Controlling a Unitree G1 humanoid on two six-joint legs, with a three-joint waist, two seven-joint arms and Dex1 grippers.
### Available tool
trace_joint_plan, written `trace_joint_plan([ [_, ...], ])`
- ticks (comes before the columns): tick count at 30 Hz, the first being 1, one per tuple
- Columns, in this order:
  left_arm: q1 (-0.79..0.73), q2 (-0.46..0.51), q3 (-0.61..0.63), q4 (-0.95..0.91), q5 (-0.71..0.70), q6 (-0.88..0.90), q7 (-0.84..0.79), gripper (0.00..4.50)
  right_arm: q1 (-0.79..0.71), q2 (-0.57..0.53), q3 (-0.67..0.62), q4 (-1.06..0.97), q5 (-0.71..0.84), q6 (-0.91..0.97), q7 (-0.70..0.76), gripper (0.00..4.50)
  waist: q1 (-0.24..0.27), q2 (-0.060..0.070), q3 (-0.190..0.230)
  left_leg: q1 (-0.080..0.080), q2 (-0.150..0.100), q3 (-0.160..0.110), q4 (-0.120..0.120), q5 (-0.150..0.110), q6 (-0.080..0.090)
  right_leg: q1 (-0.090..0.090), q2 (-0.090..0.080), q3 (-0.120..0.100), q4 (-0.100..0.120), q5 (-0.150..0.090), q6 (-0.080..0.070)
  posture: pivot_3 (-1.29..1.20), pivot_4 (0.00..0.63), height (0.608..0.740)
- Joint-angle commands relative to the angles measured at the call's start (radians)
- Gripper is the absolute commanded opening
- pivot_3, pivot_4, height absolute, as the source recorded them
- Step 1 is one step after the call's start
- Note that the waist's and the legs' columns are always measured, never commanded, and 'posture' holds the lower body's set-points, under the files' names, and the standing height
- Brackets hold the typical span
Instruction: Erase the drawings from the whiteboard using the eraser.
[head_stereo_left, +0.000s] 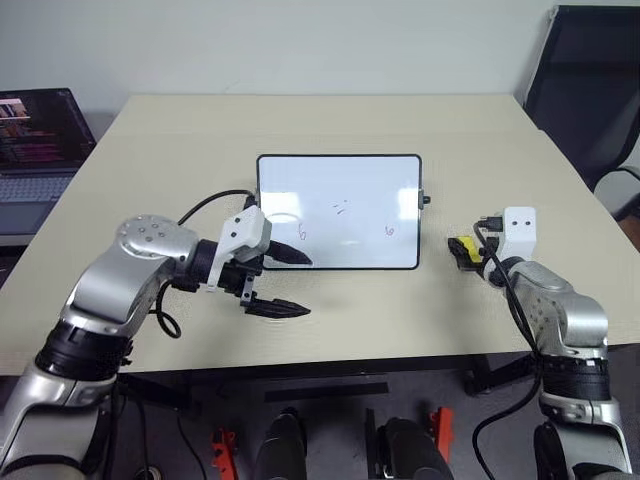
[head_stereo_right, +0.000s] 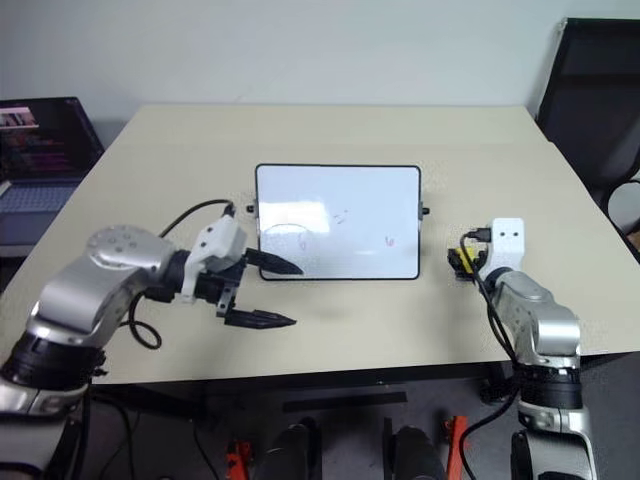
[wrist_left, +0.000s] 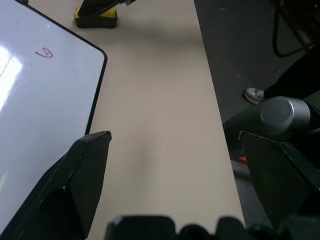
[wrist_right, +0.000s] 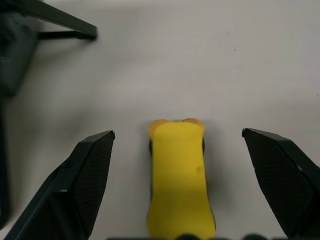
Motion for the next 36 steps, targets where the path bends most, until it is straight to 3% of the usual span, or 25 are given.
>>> trace_joint_plan([
  [1, -0.043, -0.010, -0.009, 0.011, 0.009, -0.023, -0.039, 4.50, -0.038, 0.006, -0.012, 0.018, -0.014, -0.043, -0.001, 4.48, 0.000, 0.000, 0.000, 0.000, 0.000, 0.000, 0.000, 0.000, 0.000, 0.000, 0.000, 0.000, 0.000, 0.000, 0.000, 0.00, 0.150, 0.740],
  [5, -0.053, -0.010, -0.011, 0.020, 0.029, -0.029, -0.041, 4.50, -0.039, 0.012, -0.019, 0.052, -0.024, -0.062, -0.001, 4.48, -0.001, 0.000, 0.000, 0.000, 0.000, 0.000, 0.000, 0.000, 0.000, 0.000, 0.000, 0.000, 0.000, 0.000, 0.000, 0.00, 0.150, 0.740],
  [7, -0.051, -0.004, -0.001, 0.019, 0.032, -0.026, -0.036, 4.50, -0.036, 0.014, -0.020, 0.062, -0.027, -0.067, -0.005, 4.11, -0.001, 0.000, 0.000, 0.000, 0.000, 0.000, 0.000, 0.000, 0.000, 0.000, 0.000, 0.000, 0.000, 0.000, 0.000, 0.00, 0.150, 0.740],
  [15, -0.035, 0.018, 0.028, 0.020, 0.037, -0.023, -0.016, 4.50, -0.031, 0.013, -0.002, 0.096, -0.039, -0.068, 0.015, 1.44, 0.000, 0.000, 0.000, 0.000, 0.000, 0.000, 0.001, 0.000, 0.000, 0.001, 0.000, 0.000, 0.001, 0.000, 0.001, 0.00, 0.150, 0.740],
  [17, -0.031, 0.022, 0.033, 0.023, 0.036, -0.023, -0.012, 4.50, -0.033, 0.012, 0.001, 0.103, -0.044, -0.069, 0.018, 1.03, 0.000, 0.000, 0.000, 0.000, 0.000, 0.000, 0.001, 0.000, 0.000, 0.001, 0.000, 0.000, 0.001, 0.000, 0.001, 0.00, 0.150, 0.740],
  [25, -0.018, 0.008, 0.099, 0.034, 0.032, 0.019, 0.095, 4.50, -0.005, 0.009, 0.014, 0.021, -0.047, -0.062, 0.047, 1.02, 0.000, 0.000, 0.000, 0.001, 0.000, 0.000, 0.002, 0.000, 0.000, 0.001, 0.000, 0.000, 0.001, 0.001, 0.001, 0.00, 0.150, 0.740],
  [32, 0.011, -0.004, 0.170, -0.019, 0.019, 0.121, 0.255, 4.50, 0.101, -0.046, 0.115, -0.331, -0.005, 0.030, 0.162, 1.01, 0.000, 0.000, 0.000, 0.000, 0.000, 0.000, 0.001, 0.000, 0.000, 0.001, 0.000, 0.000, 0.001, 0.000, 0.001, 0.00, 0.150, 0.740],
  [36, 0.019, -0.013, 0.183, -0.027, 0.012, 0.151, 0.301, 4.50, 0.091, -0.035, 0.180, -0.467, 0.009, 0.084, 0.170, 1.01, -0.001, 0.000, 0.000, 0.001, 0.001, 0.000, 0.002, 0.000, 0.000, 0.001, 0.000, 0.000, 0.002, 0.001, 0.001, 0.00, 0.150, 0.740],
])
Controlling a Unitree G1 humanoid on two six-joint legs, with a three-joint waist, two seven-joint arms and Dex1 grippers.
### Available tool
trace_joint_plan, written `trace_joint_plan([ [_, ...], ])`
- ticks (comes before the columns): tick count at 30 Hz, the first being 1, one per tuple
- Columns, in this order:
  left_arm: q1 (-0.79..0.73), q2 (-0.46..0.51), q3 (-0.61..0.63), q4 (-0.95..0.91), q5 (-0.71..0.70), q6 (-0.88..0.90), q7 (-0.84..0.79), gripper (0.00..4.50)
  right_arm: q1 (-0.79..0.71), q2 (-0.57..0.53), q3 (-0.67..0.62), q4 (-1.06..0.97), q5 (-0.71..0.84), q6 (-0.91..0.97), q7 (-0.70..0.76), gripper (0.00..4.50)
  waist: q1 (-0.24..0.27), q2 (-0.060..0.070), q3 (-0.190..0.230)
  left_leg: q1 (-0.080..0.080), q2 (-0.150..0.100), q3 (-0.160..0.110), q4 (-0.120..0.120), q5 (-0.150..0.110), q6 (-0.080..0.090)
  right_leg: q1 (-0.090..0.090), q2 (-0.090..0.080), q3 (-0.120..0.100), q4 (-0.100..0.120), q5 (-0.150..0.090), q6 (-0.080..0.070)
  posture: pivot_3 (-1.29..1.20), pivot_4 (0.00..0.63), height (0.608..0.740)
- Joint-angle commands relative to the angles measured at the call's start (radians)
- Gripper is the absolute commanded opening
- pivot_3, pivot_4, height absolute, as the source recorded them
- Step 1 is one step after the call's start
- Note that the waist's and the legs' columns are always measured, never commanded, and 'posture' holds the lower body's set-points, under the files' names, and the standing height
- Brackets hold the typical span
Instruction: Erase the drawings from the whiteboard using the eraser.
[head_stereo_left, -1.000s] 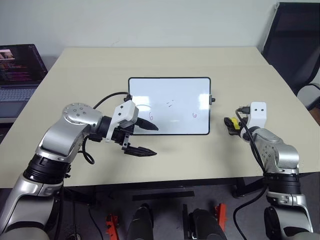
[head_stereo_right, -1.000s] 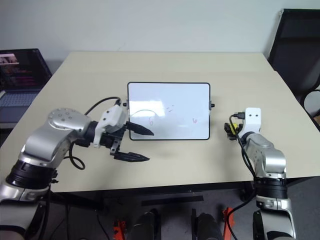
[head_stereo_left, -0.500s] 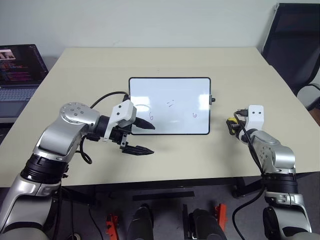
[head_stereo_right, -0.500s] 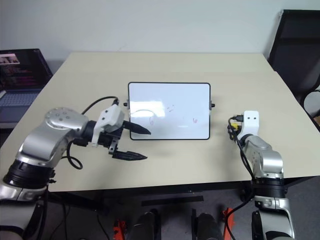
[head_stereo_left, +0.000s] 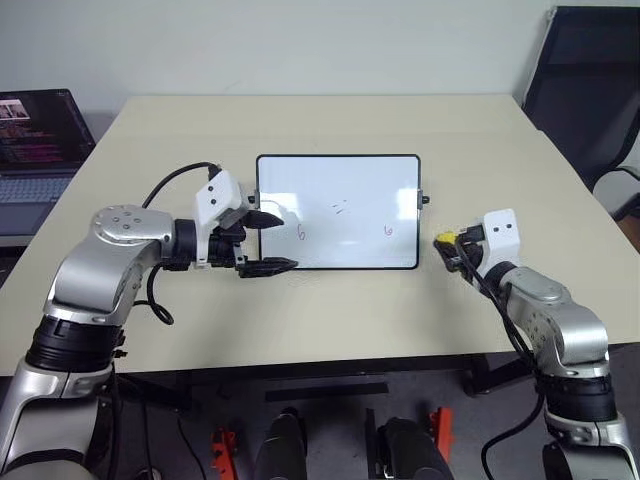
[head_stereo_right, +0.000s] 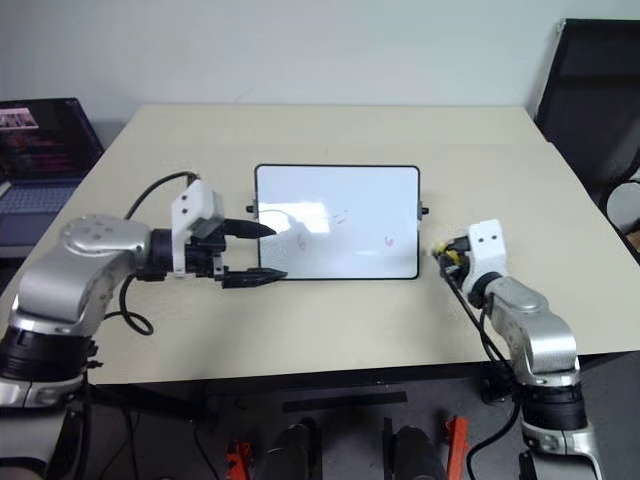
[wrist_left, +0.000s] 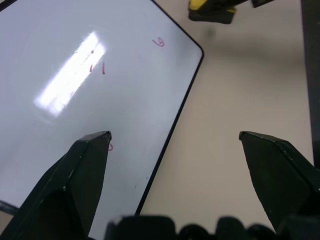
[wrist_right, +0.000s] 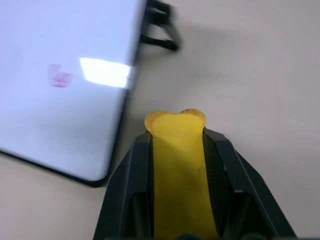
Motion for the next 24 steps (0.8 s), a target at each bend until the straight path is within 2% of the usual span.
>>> trace_joint_plan([
  [1, -0.010, -0.004, 0.047, -0.040, -0.031, 0.027, 0.023, 4.50, -0.037, 0.012, 0.049, -0.106, 0.013, 0.031, 0.006, 1.01, 0.002, 0.000, 0.000, 0.000, 0.000, 0.000, 0.000, 0.000, 0.000, 0.000, 0.000, 0.000, 0.000, 0.000, 0.000, 0.00, 0.150, 0.740],
  [5, -0.024, 0.000, 0.049, -0.025, -0.072, 0.053, -0.014, 4.50, -0.103, 0.046, 0.117, -0.082, -0.024, 0.022, -0.011, 1.01, 0.002, 0.000, 0.000, 0.000, 0.000, 0.000, 0.001, 0.000, 0.000, 0.001, 0.000, 0.000, -0.001, 0.000, -0.001, 0.00, 0.150, 0.740],
  [8, -0.030, 0.013, 0.034, -0.003, -0.081, 0.043, -0.062, 4.50, -0.161, 0.063, 0.178, 0.013, -0.102, -0.055, -0.038, 1.00, 0.002, 0.000, 0.000, 0.000, 0.000, 0.000, 0.001, 0.000, 0.000, 0.001, 0.000, 0.000, -0.001, 0.001, 0.000, 0.00, 0.150, 0.740],
  [15, -0.075, 0.009, 0.011, 0.056, -0.053, 0.021, -0.102, 4.50, -0.227, 0.120, 0.215, 0.212, -0.203, -0.191, -0.073, 1.00, 0.003, 0.000, 0.000, 0.000, 0.000, 0.000, 0.000, 0.000, 0.000, 0.000, 0.000, 0.000, -0.001, 0.001, 0.000, 0.00, 0.150, 0.740],
  [24, -0.103, 0.026, 0.041, 0.163, -0.006, -0.031, -0.084, 4.50, -0.137, 0.025, 0.321, 0.272, -0.300, -0.213, 0.041, 1.00, 0.002, -0.002, -0.001, 0.004, 0.000, 0.000, 0.001, 0.000, 0.000, 0.004, 0.000, 0.000, 0.000, 0.001, 0.000, 0.00, 0.150, 0.740],
])
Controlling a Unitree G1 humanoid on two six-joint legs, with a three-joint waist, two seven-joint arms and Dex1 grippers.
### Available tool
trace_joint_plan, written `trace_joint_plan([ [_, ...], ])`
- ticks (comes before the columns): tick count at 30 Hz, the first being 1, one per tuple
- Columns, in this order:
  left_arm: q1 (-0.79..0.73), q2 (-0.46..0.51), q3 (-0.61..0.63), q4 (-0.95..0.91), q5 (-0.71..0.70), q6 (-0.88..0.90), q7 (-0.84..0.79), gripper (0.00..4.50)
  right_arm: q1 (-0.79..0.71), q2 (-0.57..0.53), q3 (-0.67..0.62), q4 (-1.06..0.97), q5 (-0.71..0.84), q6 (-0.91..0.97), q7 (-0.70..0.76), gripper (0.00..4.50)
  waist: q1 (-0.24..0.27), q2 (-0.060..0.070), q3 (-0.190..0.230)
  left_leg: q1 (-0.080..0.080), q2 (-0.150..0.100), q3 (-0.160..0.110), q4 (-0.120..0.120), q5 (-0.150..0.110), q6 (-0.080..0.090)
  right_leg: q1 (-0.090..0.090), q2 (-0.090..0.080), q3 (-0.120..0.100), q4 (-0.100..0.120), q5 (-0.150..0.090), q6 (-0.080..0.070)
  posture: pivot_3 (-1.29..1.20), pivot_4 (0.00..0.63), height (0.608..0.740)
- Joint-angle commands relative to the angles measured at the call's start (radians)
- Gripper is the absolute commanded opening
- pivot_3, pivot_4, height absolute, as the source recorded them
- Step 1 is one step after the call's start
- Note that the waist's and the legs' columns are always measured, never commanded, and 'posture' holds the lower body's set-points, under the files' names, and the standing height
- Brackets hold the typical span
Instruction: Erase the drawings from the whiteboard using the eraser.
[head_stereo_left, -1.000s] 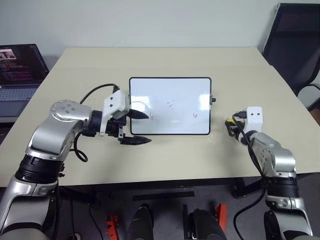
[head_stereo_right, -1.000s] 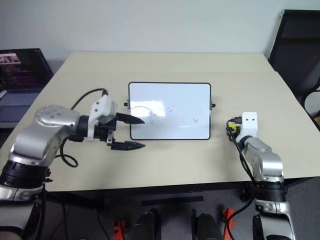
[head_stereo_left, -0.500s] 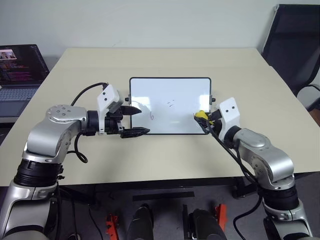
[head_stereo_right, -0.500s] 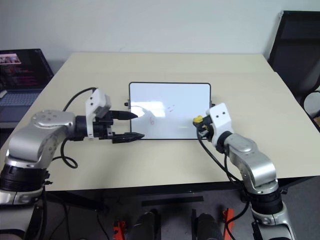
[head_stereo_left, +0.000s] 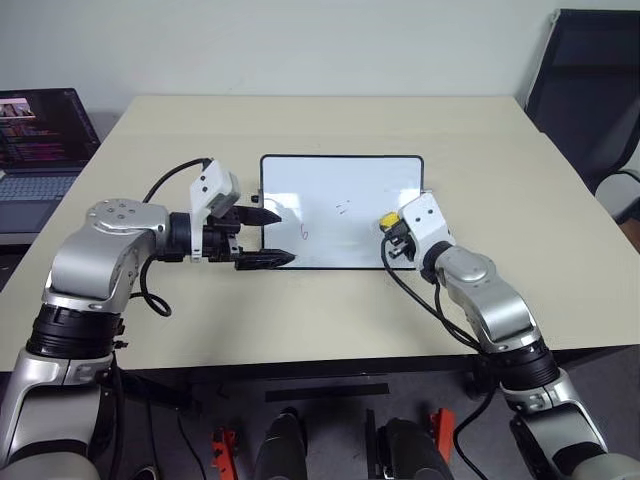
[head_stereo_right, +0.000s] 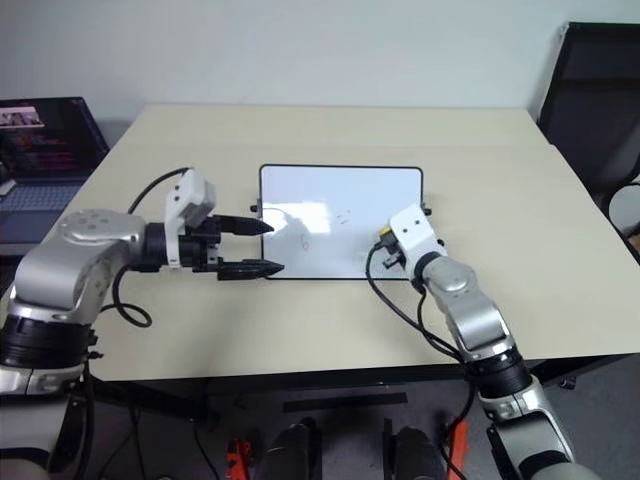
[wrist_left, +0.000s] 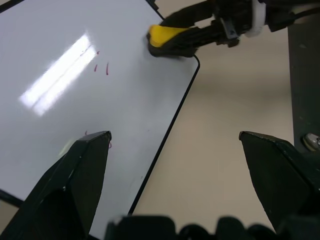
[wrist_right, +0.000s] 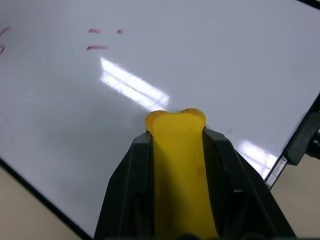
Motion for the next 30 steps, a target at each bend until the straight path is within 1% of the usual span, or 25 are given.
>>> trace_joint_plan([
  [1, -0.035, 0.024, 0.039, 0.032, 0.017, -0.039, 0.004, 4.50, 0.024, -0.021, 0.016, 0.021, -0.025, 0.022, 0.040, 1.00, 0.000, 0.000, 0.000, 0.000, 0.000, 0.000, 0.000, 0.000, 0.000, 0.000, 0.000, 0.000, 0.000, 0.000, -0.001, 0.00, 0.150, 0.740],
  [2, -0.038, 0.026, 0.040, 0.041, 0.018, -0.044, 0.002, 4.50, 0.018, -0.023, 0.018, 0.021, -0.026, 0.019, 0.054, 1.00, 0.000, 0.000, 0.000, 0.000, 0.000, 0.000, 0.001, 0.001, 0.001, 0.000, 0.000, 0.000, 0.000, -0.001, -0.004, 0.00, 0.150, 0.740],
  [4, -0.040, 0.028, 0.042, 0.050, 0.019, -0.048, -0.001, 4.50, -0.002, -0.016, 0.009, 0.029, -0.039, 0.004, 0.049, 1.00, 0.000, 0.000, 0.000, 0.000, 0.000, 0.000, 0.001, 0.001, 0.002, 0.001, 0.000, 0.000, 0.000, 0.000, -0.006, 0.00, 0.150, 0.740],
  [10, -0.024, 0.021, 0.041, 0.019, 0.001, -0.036, -0.015, 4.50, -0.078, 0.027, -0.035, 0.110, -0.112, -0.094, -0.053, 1.00, 0.000, 0.000, 0.000, 0.000, 0.000, 0.000, 0.001, 0.003, 0.004, -0.001, 0.000, 0.000, 0.000, 0.004, -0.007, 0.00, 0.150, 0.740],
  [13, -0.015, 0.021, 0.041, 0.010, -0.001, -0.034, -0.016, 4.50, -0.064, 0.013, -0.016, 0.134, -0.132, -0.069, -0.027, 1.00, 0.000, 0.000, 0.000, 0.000, 0.000, 0.000, 0.001, 0.004, 0.005, -0.001, 0.000, 0.000, -0.001, 0.004, -0.007, 0.00, 0.150, 0.740],
  [18, -0.012, 0.021, 0.043, 0.014, 0.000, -0.036, -0.014, 4.50, 0.019, -0.059, 0.054, 0.063, -0.123, 0.013, 0.133, 1.00, 0.003, -0.002, -0.001, 0.000, 0.000, 0.000, 0.001, 0.004, 0.005, 0.000, 0.000, 0.000, -0.001, 0.004, -0.007, 0.00, 0.150, 0.740],
  [20, -0.012, 0.021, 0.043, 0.016, 0.001, -0.037, -0.013, 4.50, 0.038, -0.083, 0.075, 0.034, -0.128, 0.028, 0.173, 1.00, 0.001, -0.003, -0.002, 0.000, 0.000, 0.000, 0.001, 0.004, 0.005, 0.000, 0.000, 0.000, -0.001, 0.004, -0.007, 0.00, 0.150, 0.740],
  [23, -0.012, 0.019, 0.042, 0.021, 0.002, -0.039, -0.011, 4.50, 0.041, -0.093, 0.082, 0.019, -0.145, 0.023, 0.187, 1.00, -0.002, -0.003, -0.002, 0.001, 0.000, 0.000, 0.001, 0.004, 0.005, 0.000, -0.001, 0.000, -0.001, 0.005, -0.008, 0.00, 0.150, 0.740],
  [27, -0.009, 0.016, 0.045, 0.020, 0.000, -0.037, -0.006, 4.50, -0.010, -0.051, 0.030, 0.029, -0.146, -0.012, 0.130, 1.00, -0.003, -0.003, -0.002, 0.001, 0.001, 0.000, 0.001, 0.004, 0.005, -0.002, -0.001, 0.000, -0.001, 0.008, -0.009, 0.00, 0.150, 0.740],
  [30, 0.008, 0.022, 0.061, 0.019, 0.000, -0.036, 0.009, 4.50, -0.022, -0.016, -0.019, -0.011, -0.096, -0.025, 0.136, 1.00, -0.001, -0.003, -0.001, 0.000, 0.001, 0.000, 0.001, 0.004, 0.005, -0.002, -0.001, 0.000, -0.001, 0.009, -0.009, 0.00, 0.150, 0.740],
])
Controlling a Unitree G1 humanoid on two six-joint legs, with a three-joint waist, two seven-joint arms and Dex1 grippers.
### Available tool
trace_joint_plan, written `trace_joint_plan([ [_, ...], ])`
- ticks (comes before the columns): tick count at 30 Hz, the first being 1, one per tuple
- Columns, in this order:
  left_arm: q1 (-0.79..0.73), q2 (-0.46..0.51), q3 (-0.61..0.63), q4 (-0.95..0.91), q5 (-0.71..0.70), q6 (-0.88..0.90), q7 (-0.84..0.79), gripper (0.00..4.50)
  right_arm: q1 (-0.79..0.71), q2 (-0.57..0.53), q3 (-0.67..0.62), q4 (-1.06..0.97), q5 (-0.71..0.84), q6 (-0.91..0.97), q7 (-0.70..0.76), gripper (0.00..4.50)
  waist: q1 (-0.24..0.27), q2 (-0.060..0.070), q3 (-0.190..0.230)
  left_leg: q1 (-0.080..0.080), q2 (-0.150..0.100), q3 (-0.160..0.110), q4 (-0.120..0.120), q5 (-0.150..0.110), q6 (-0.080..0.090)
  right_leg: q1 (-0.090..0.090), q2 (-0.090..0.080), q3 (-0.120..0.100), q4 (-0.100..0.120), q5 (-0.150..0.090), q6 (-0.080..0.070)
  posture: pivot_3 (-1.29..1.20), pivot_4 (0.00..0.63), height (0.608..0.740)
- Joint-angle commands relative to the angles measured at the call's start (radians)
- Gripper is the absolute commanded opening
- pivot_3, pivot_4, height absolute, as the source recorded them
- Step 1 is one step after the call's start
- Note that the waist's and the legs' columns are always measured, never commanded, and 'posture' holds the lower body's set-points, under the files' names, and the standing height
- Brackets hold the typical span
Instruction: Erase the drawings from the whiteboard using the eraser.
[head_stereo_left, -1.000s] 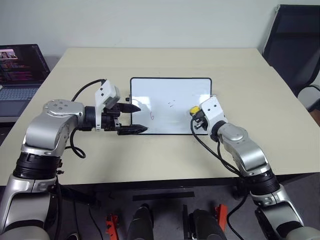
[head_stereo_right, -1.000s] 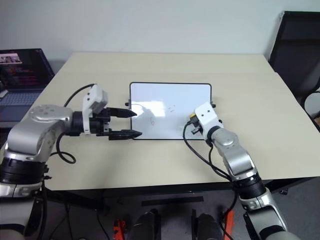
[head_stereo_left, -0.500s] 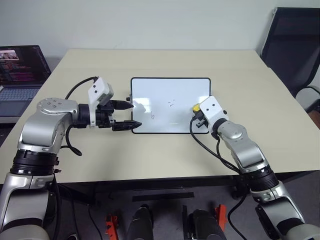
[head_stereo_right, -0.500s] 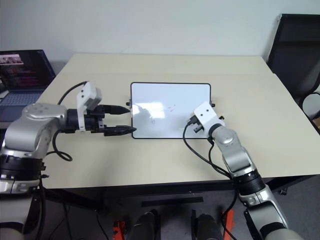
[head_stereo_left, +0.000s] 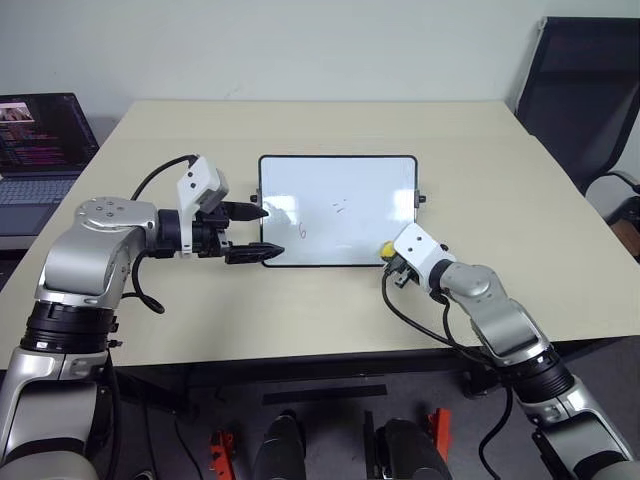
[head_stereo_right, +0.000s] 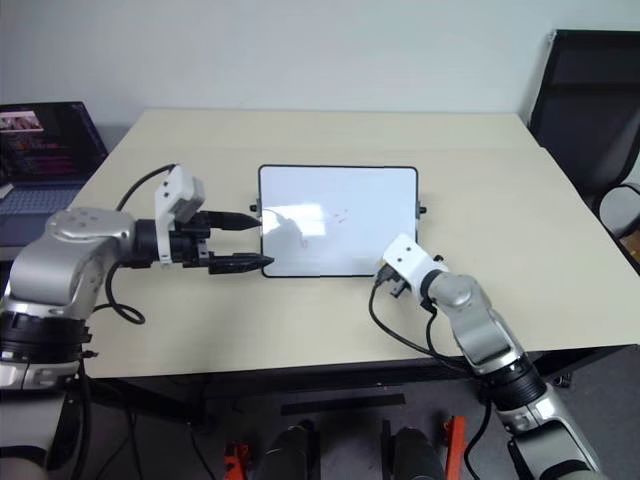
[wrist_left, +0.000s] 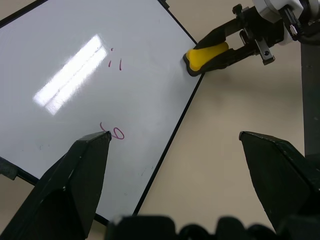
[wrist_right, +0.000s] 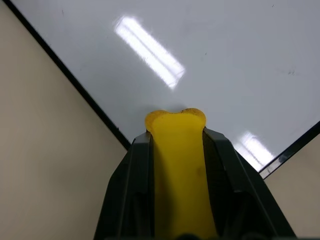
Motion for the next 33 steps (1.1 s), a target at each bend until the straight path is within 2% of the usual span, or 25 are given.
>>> trace_joint_plan([
  [1, 0.015, 0.014, 0.057, -0.022, -0.012, 0.000, 0.022, 4.50, -0.023, 0.027, -0.079, -0.047, 0.042, -0.017, 0.000, 1.00, 0.002, 0.000, 0.000, 0.000, 0.000, 0.000, 0.000, 0.000, 0.000, 0.000, 0.000, 0.000, 0.000, 0.000, 0.000, 0.00, 0.150, 0.740],
  [6, 0.115, 0.025, 0.130, -0.094, -0.047, 0.052, 0.075, 4.50, 0.033, 0.082, -0.140, -0.192, 0.178, -0.006, 0.068, 1.00, 0.002, 0.000, 0.000, -0.002, 0.000, 0.001, -0.001, 0.001, 0.001, -0.001, 0.000, 0.001, -0.001, -0.001, 0.005, 0.00, 0.150, 0.740],
  [10, 0.211, 0.022, 0.208, -0.173, -0.070, 0.089, 0.146, 4.50, 0.078, 0.058, -0.126, -0.288, 0.239, 0.055, 0.125, 0.99, 0.003, 0.000, 0.000, -0.003, 0.000, 0.001, -0.005, -0.001, -0.001, -0.001, 0.000, 0.000, 0.000, -0.005, 0.006, 0.00, 0.150, 0.740],
  [14, 0.236, -0.014, 0.254, -0.196, -0.057, 0.084, 0.265, 4.50, 0.048, 0.092, -0.121, -0.281, 0.222, 0.048, 0.072, 0.99, 0.003, 0.000, 0.001, -0.002, 0.000, 0.000, -0.004, -0.001, -0.001, -0.002, 0.000, -0.001, 0.000, -0.007, 0.007, 0.00, 0.150, 0.740],
  [18, 0.243, -0.034, 0.256, -0.237, -0.078, 0.104, 0.306, 4.50, -0.025, 0.142, -0.071, -0.181, 0.153, -0.030, 0.014, 0.99, 0.003, 0.000, 0.001, -0.002, 0.000, 0.000, -0.001, -0.001, -0.001, -0.001, 0.000, 0.000, 0.000, -0.007, 0.001, 0.00, 0.150, 0.740],
  [24, 0.251, -0.043, 0.266, -0.258, -0.102, 0.132, 0.335, 4.50, -0.125, 0.171, -0.020, -0.018, 0.102, -0.150, 0.020, 0.99, 0.004, 0.000, 0.001, -0.002, 0.000, 0.001, -0.002, -0.001, -0.001, -0.001, 0.000, 0.000, -0.001, -0.006, 0.001, 0.00, 0.150, 0.740],
  [27, 0.251, -0.043, 0.266, -0.268, -0.118, 0.141, 0.338, 4.50, -0.220, 0.200, -0.007, 0.141, 0.051, -0.218, -0.014, 0.99, 0.003, 0.000, 0.001, -0.002, 0.000, 0.001, -0.002, -0.001, -0.001, -0.001, 0.000, 0.000, -0.001, -0.003, 0.006, 0.00, 0.150, 0.740],
  [33, 0.243, -0.044, 0.254, -0.274, -0.123, 0.145, 0.345, 4.50, -0.379, 0.230, -0.004, 0.453, -0.045, -0.379, -0.086, 0.99, 0.003, 0.000, 0.001, -0.002, 0.000, 0.001, -0.003, -0.001, -0.001, -0.001, 0.000, 0.000, -0.001, -0.003, 0.006, 0.00, 0.150, 0.740],
])
